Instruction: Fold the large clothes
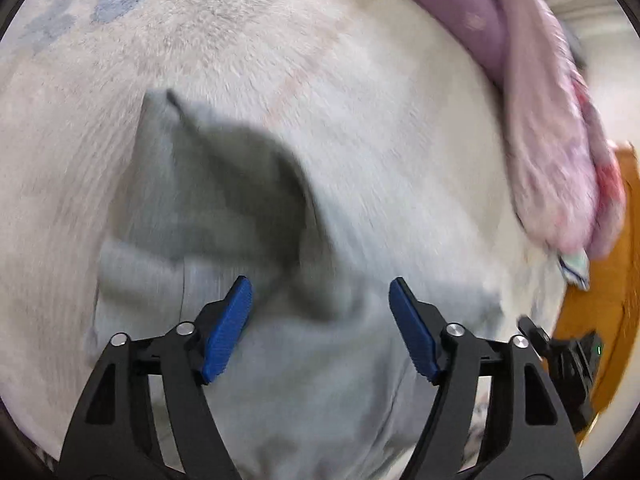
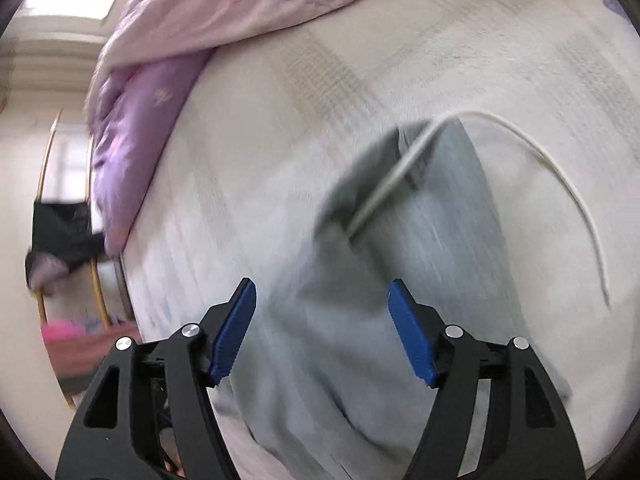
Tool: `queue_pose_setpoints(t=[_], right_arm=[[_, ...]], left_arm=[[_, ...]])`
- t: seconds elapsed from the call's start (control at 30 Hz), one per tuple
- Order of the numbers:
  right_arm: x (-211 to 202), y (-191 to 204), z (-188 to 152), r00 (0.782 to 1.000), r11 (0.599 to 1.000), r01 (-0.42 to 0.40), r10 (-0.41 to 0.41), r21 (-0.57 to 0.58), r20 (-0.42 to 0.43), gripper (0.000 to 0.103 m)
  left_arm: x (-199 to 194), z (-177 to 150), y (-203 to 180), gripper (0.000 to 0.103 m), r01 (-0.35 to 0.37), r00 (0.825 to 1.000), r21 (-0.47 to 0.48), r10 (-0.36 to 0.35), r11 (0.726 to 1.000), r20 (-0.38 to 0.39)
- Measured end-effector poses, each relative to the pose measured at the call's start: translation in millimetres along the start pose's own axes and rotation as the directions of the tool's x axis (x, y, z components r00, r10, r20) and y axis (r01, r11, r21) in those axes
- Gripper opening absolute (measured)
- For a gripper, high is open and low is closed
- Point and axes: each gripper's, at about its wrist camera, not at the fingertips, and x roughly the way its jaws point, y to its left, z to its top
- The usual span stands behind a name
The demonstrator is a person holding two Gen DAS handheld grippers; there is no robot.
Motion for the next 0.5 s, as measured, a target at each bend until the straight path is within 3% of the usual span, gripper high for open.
queue_pose_setpoints(t=[0.1, 0.17, 0.23, 0.3, 0.37, 0.4, 0.43, 0.47, 0.5], right_arm=[[23.2, 3.0, 23.6, 1.0, 0.998, 0.02, -0.02, 0.054, -0.008, 0.066], [39.9, -7.4, 32.2, 0.999, 0.993, 0.036, -0.032, 0.111, -0.042, 0.066], [45.0, -14.9, 35.9, 0.998, 0.989, 0.033, -0.026, 0.142, -0.05, 0.066], [45.8, -17.9, 37.1, 0.999, 0.99, 0.019, -0.013, 0.137, -0.041, 0.063], [42.7, -16.9, 35.6, 0.999, 0.994, 0.019, -0.015, 0.112, -0.034, 0.042], [41.7, -17.0, 35.9, 0.999, 0.994, 0.017, -0.013, 0.108, -0.036, 0.035], [39.9, -17.9, 33.4, 0.999, 0.995, 0.012, -0.008, 0.099, -0.04, 0.021], [36.7, -18.4, 32.0, 0.999, 0.996, 0.007, -0.004, 0.09, -0.037, 0.012], [30.8, -18.4, 27.0, 1.0, 0.997, 0.008, -0.006, 0.074, -0.029, 0.009]], left_arm=[[21.4, 19.4, -2.9, 0.08, -0.027, 0.999, -0.058, 0.025, 0.998, -0.038], [32.0, 26.5, -7.0, 0.083, -0.058, 0.997, -0.038, 0.056, 0.998, -0.057], [44.9, 32.2, -7.2, 0.083, -0.118, 0.989, -0.033, 0.115, 0.992, -0.098], [46.8, 34.9, -6.4, 0.079, -0.118, 0.989, -0.044, 0.114, 0.992, -0.095], [41.3, 34.3, -7.4, 0.062, -0.113, 0.991, -0.023, 0.111, 0.993, -0.074], [38.4, 33.2, -8.6, 0.039, -0.111, 0.992, -0.009, 0.11, 0.994, -0.064], [34.2, 31.7, -7.7, 0.021, -0.096, 0.994, 0.002, 0.096, 0.995, -0.058], [29.6, 30.3, -5.2, 0.016, -0.085, 0.995, 0.001, 0.085, 0.996, -0.052], [25.5, 27.8, -3.9, 0.012, -0.077, 0.996, -0.003, 0.077, 0.997, -0.043]])
